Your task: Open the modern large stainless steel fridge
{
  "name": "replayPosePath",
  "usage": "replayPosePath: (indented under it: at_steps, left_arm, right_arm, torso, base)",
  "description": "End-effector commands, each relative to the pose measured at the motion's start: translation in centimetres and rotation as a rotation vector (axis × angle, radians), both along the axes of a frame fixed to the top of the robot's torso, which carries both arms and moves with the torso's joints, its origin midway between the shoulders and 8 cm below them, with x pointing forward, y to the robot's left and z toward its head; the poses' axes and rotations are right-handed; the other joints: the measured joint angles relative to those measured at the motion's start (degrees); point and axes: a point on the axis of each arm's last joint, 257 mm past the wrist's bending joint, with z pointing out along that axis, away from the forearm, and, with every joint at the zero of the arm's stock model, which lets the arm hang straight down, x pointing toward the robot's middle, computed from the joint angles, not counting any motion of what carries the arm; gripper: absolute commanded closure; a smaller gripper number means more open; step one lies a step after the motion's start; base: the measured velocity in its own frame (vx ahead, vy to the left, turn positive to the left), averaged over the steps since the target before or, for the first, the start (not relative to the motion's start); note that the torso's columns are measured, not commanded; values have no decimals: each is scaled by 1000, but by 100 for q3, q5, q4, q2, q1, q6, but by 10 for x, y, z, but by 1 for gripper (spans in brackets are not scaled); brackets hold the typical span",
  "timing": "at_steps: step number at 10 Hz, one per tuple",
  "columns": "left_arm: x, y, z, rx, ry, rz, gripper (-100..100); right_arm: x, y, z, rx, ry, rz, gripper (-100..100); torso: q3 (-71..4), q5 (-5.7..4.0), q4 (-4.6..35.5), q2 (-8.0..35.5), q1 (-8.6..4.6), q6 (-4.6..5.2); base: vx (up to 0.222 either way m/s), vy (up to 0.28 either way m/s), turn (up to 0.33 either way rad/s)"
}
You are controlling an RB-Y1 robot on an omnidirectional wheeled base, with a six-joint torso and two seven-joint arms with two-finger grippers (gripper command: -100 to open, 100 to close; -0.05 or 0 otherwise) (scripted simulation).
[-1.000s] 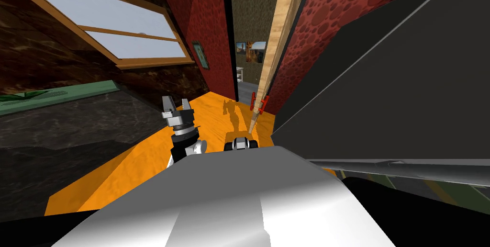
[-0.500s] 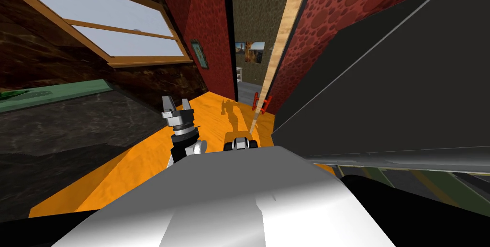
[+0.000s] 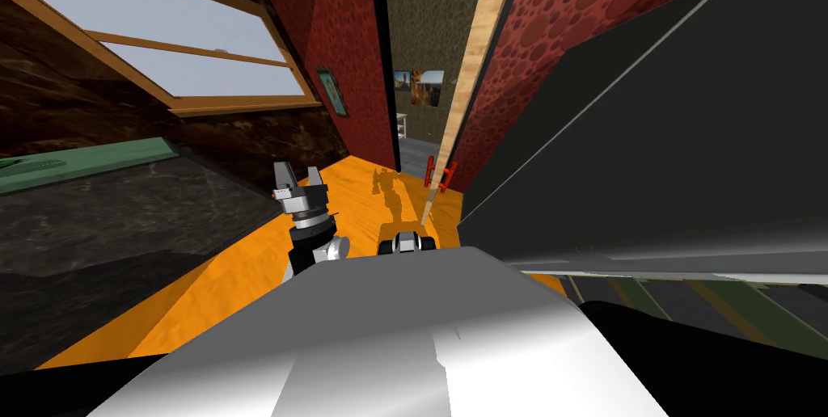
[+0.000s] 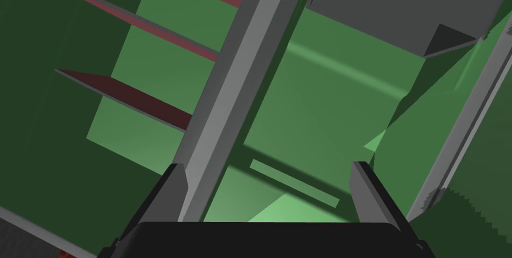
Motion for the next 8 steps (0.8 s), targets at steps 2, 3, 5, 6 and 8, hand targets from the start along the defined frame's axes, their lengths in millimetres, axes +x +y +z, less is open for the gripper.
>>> replayPosePath:
  at_steps: [2, 3, 5, 6, 8]
  left_arm:
    - [0, 0, 0, 0, 0, 0, 0]
    - [0, 0, 0, 0, 0, 0, 0]
    - [0, 0, 0, 0, 0, 0, 0]
    - [0, 0, 0, 0, 0, 0, 0]
    - [0, 0, 0, 0, 0, 0, 0]
  right_arm:
    - [5, 2, 11, 0, 0, 10, -100]
    - [5, 2, 11, 1, 0, 11, 0]
    - [5, 2, 11, 1, 0, 11, 0]
    - [5, 2, 11, 1, 0, 11, 0]
    - [5, 2, 11, 1, 0, 11, 0]
  torso:
    - [0, -2, 0, 0, -4, 1]
    - [1, -3, 1, 1, -5, 0]
    - [1, -1, 1, 1, -4, 1]
    - [0, -1, 0, 0, -3, 1]
    - [-1, -1, 0, -1, -2, 1]
  base:
    - [9, 1, -33]
    - [0, 0, 0]
    - [0, 0, 0]
    - [0, 0, 0]
    - [0, 0, 0]
